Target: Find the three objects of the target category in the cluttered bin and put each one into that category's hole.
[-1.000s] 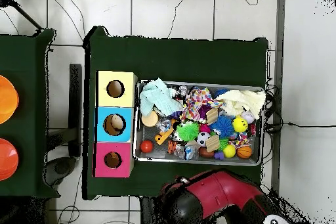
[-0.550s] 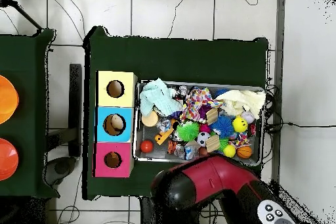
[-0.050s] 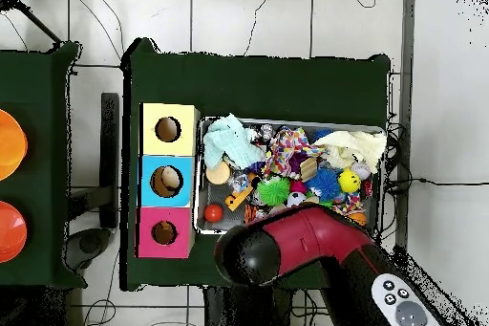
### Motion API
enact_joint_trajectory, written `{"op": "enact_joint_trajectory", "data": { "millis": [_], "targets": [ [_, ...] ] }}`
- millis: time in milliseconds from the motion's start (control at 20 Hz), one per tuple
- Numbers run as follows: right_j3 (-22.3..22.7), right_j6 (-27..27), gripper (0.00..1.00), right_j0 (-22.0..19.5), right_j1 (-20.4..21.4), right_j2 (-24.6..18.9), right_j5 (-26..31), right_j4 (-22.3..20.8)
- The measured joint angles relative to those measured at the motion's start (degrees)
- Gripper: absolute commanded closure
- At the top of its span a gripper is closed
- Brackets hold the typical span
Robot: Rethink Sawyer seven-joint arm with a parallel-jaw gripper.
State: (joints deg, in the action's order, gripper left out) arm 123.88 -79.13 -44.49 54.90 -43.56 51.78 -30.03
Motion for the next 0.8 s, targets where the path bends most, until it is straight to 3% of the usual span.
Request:
{"op": "enact_joint_trajectory", "data": {
  "millis": [450, 800],
  "targets": [
    [-6.65, 0.0, 0.0, 2.48, -4.12, 1.31, 0.97, -0.02],
    [-15.0, 0.0, 0.0, 6.02, -10.02, 2.58, 3.53, -0.01]
  ]
}}
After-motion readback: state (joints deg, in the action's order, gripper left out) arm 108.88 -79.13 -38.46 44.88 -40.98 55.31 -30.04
